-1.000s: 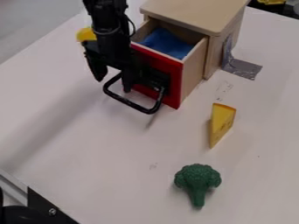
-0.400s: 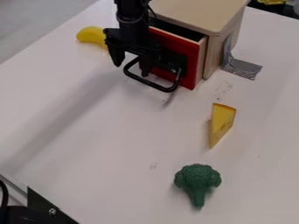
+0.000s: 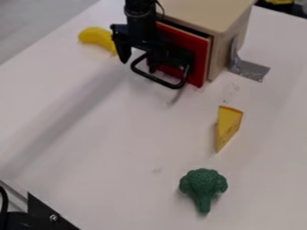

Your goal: Closed the drawer

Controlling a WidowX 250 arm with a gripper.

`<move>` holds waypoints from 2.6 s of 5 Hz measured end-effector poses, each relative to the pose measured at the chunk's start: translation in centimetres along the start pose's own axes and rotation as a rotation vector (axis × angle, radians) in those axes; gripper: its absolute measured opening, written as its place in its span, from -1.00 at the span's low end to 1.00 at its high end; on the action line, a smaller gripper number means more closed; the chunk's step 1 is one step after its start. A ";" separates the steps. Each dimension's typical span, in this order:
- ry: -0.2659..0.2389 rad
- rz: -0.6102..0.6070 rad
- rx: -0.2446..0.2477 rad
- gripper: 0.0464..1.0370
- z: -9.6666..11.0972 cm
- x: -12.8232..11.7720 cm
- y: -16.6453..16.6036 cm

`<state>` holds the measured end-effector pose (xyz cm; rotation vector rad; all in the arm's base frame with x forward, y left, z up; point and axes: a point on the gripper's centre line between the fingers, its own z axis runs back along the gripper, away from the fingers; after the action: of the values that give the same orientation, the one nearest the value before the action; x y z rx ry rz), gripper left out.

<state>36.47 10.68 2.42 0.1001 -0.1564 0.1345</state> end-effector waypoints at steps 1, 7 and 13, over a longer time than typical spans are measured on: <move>0.003 0.006 0.003 0.92 -0.2 0.5 0.1; 0.115 -0.026 -0.054 0.92 -0.3 -1.4 -1.3; 0.085 -0.123 -0.072 0.92 8.9 -3.4 -4.4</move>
<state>32.49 4.92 10.21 0.0318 -0.0701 0.0102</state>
